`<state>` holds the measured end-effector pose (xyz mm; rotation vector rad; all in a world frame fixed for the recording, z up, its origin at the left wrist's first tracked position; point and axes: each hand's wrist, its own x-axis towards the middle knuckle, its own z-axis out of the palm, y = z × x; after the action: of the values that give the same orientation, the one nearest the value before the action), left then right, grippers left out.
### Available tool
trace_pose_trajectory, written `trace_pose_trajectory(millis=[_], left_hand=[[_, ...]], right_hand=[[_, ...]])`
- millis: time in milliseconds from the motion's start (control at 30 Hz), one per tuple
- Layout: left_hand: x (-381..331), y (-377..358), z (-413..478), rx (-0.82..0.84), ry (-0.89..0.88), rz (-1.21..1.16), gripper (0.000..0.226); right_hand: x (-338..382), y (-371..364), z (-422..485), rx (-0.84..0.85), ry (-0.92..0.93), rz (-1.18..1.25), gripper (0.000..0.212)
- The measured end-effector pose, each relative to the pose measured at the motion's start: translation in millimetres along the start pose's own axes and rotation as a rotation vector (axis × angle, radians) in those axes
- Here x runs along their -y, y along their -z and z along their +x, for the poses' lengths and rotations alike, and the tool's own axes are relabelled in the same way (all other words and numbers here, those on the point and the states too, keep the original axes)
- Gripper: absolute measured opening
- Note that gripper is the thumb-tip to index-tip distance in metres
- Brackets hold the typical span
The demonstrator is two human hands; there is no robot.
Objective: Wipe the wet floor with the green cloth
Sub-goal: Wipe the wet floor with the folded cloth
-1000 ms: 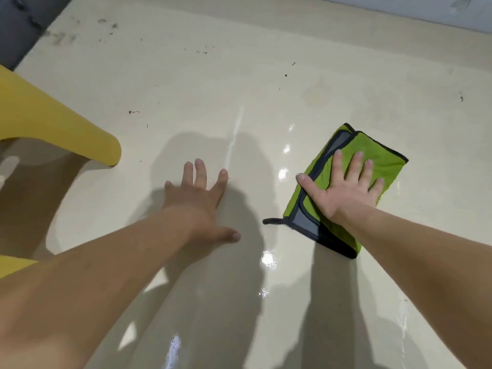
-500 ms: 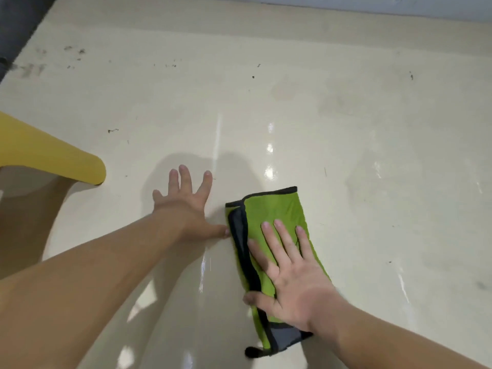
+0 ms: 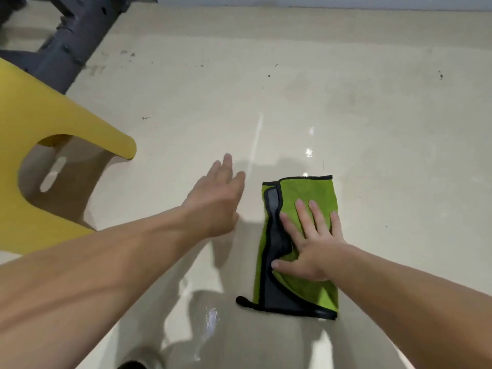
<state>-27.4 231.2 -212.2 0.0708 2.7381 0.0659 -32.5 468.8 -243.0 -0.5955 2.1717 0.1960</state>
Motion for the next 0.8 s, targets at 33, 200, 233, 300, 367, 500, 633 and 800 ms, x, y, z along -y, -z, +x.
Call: trace_pose_trajectory(millis=[33,200,233,300,367,500,633,800], left_hand=[[-8.1,0.2,-15.3,-0.024,-0.023,-0.019,0.078],[-35.8,-7.4,-100.9,0.142,0.145,-0.075,0.079],[-42.3,-10.0,-115.8,0.186,0.215,-0.066,0.086],[-59.6,-14.5,-141.8,0.24,0.357,-0.097,0.093],[-77.1,-17.2,-163.5,0.305,0.454,-0.155,0.096],[-97.5,-12.3,-190.9,0.379,0.448,-0.217,0.085],[-97.2,-28.4,-180.0,0.217,0.378,-0.308,0.059],[-65.5,-67.1,-152.9,0.077,0.31,-0.27,0.03]], right_hand=[[2.6,-2.8,1.4,-0.013,-0.012,-0.024,0.106],[12.0,-19.2,-1.0,-0.173,0.0,-0.014,0.109],[14.3,-21.7,-1.0,-0.208,-0.007,-0.003,0.108],[18.7,-24.7,-3.4,-0.253,-0.011,0.035,0.107],[21.7,-26.2,-9.5,-0.235,0.013,0.063,0.108],[17.1,-28.6,-20.8,-0.099,0.06,0.024,0.13],[15.2,-22.4,-24.6,-0.06,0.055,0.025,0.139],[21.7,-29.2,-20.2,-0.156,-0.002,0.035,0.141]])
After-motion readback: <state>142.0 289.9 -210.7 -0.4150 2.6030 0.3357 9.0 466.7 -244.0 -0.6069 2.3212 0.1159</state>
